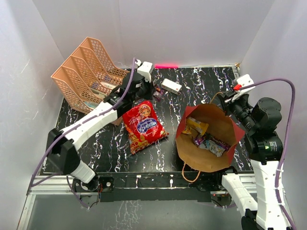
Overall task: Take the snacks out of the paper bag
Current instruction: Place the snack at the center of the board, then take out the snack from the paper bag.
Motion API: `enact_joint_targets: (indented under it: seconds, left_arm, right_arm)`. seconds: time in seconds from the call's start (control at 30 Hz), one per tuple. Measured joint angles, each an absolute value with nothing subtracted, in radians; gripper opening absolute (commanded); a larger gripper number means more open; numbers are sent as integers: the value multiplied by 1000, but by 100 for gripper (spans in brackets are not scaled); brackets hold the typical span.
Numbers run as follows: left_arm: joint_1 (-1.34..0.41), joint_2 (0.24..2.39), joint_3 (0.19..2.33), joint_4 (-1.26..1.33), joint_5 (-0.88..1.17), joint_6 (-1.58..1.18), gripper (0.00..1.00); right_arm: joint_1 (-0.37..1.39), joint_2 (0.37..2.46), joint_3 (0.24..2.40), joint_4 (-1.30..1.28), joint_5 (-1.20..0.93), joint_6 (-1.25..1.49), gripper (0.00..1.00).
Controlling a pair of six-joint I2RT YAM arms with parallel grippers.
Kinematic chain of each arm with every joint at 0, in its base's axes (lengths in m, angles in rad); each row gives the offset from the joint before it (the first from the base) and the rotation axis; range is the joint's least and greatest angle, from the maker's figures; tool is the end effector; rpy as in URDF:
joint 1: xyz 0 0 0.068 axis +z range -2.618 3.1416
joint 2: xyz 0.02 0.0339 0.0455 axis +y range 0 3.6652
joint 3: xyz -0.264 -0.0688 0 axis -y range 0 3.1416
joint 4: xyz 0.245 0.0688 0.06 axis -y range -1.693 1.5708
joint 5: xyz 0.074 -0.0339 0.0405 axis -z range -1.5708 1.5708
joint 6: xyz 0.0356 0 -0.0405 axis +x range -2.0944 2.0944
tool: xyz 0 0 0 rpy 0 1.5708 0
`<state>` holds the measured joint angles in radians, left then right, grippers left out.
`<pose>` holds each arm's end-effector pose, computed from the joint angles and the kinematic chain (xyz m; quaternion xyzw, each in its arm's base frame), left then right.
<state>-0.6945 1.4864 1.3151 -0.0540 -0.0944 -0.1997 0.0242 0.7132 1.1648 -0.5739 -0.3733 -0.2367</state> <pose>0.2757 -0.2253 0.3695 0.1628 0.7647 -0.2358 0.5772 0.1206 0.0159 0.4341 -0.2176 0.7137 0.0692 0.6621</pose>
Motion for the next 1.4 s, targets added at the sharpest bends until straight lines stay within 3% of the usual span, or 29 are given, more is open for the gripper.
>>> enact_joint_targets:
  seconds: [0.4,0.6,0.7,0.77,0.97,1.4]
  left_arm:
    - [-508,1973,1716,-129,191,-418,0]
    - [-475,2112,1747,-193,262,-457,0]
    - [-473,2154,1747,-213,273,-456,33]
    - [-473,2170,1755,-241,250,-448,41]
    - [-472,2143,1753,-293,123,-427,61]
    - [-513,1622,1468,-213,189,-402,61]
  right_arm:
    - [24,727,1198,-607,-382,-280,8]
    - [24,746,1234,-638,-389,-288,8]
    - [24,748,1235,-641,-393,-287,8]
    - [24,749,1235,-641,-398,-287,8]
    - [24,755,1235,-640,-403,-286,8]
    - [24,736,1218,-631,-423,-276,8]
